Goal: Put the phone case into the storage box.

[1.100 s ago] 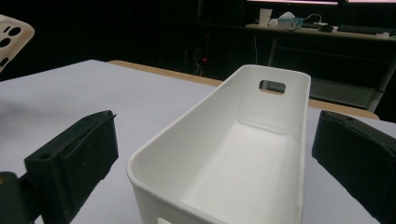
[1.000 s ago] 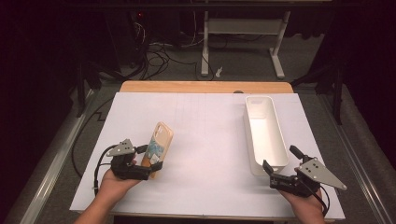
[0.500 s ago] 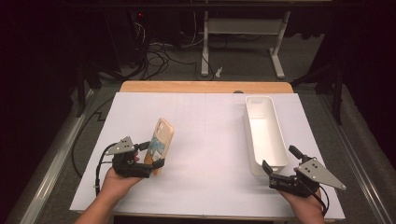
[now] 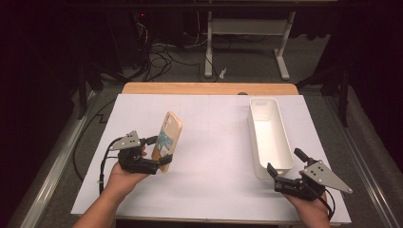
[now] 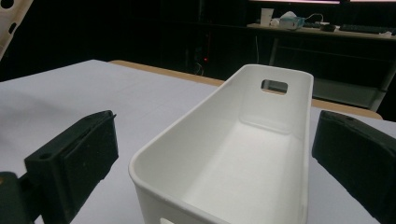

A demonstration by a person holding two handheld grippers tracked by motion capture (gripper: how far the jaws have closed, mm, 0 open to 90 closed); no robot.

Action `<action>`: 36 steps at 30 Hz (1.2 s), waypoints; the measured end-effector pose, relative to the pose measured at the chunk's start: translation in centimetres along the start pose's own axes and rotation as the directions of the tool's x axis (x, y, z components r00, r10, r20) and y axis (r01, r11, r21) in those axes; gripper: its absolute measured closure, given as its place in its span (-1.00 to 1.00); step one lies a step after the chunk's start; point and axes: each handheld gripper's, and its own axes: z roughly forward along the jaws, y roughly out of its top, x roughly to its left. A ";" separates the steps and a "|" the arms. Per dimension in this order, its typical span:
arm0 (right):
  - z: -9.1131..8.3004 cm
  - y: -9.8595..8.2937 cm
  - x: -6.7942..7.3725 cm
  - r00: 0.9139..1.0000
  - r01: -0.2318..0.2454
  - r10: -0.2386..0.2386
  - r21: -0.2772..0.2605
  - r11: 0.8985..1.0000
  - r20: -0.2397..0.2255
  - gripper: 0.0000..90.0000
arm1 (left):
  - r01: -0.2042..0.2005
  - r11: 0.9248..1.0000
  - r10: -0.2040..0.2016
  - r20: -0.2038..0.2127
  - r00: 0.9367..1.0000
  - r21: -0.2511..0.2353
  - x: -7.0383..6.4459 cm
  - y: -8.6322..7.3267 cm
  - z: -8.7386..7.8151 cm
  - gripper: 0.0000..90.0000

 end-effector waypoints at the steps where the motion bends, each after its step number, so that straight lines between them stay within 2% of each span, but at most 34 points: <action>1: 0.0 0.0 0.0 1.000 0.000 0.000 0.001 1.000 0.000 -0.98 | 0.001 1.000 -0.001 0.005 1.000 0.004 0.0 0.0 0.2 -0.74; 10: 0.0 0.0 0.0 1.000 0.000 0.000 0.000 1.000 0.002 -0.98 | -0.018 0.999 0.015 0.056 0.998 0.047 -0.5 -0.8 1.6 -0.74; 17: 0.2 0.5 0.3 1.000 -0.002 0.002 -0.013 1.000 -0.009 -0.98 | -0.022 0.997 0.016 0.089 0.996 0.070 -0.8 -1.5 1.4 -0.74; 19: 0.3 0.9 0.6 0.999 -0.020 0.019 -0.022 1.000 -0.028 -0.98 | -0.025 0.997 0.018 0.091 0.996 0.072 -0.8 -1.7 1.3 -0.74; 27: 1.5 3.1 2.4 0.996 -0.021 0.017 -0.044 0.999 -0.083 -0.99 | -0.036 0.995 0.028 0.091 0.995 0.088 -0.6 -2.2 1.1 -0.74; 36: 4.0 4.9 5.0 0.990 0.005 -0.013 -0.058 0.998 -0.139 -0.99 | -0.035 0.996 0.027 0.101 0.994 0.079 -0.6 -2.1 0.4 -0.74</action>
